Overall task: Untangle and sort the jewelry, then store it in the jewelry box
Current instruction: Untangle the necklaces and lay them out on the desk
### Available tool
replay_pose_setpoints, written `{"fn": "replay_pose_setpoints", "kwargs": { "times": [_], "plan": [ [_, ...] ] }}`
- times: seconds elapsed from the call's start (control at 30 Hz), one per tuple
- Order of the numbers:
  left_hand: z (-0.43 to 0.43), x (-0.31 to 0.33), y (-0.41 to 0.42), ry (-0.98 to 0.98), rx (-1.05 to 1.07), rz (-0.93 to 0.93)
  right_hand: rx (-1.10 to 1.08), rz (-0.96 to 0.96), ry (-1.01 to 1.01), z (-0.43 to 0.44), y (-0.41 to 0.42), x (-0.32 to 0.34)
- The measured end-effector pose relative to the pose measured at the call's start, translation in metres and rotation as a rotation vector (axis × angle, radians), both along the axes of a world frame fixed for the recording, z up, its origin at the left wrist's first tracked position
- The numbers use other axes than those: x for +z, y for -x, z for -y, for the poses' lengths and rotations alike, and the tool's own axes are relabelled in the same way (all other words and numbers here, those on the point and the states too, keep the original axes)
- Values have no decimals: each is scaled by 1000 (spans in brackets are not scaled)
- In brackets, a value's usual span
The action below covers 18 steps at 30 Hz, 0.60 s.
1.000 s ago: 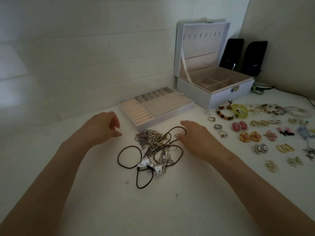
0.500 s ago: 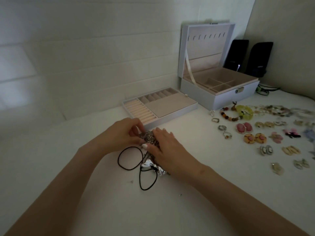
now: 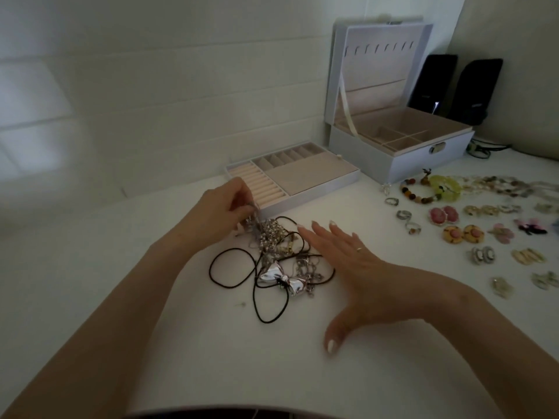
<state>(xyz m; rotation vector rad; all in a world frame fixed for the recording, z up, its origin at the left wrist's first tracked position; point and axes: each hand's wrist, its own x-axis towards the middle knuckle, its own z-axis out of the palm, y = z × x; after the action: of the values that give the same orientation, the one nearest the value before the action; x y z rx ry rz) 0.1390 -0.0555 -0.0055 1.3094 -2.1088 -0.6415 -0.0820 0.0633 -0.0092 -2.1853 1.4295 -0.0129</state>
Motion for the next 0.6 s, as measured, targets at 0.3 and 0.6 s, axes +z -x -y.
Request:
{"fn": "replay_pose_setpoints", "kwargs": {
  "times": [0.3,0.6],
  "plan": [
    [-2,1,7,-103,45,-413,-109,103,324,37,-30,-23],
    [0,-2,12,-112,53,-518,10,106,594,7,-88,-33]
  ]
}}
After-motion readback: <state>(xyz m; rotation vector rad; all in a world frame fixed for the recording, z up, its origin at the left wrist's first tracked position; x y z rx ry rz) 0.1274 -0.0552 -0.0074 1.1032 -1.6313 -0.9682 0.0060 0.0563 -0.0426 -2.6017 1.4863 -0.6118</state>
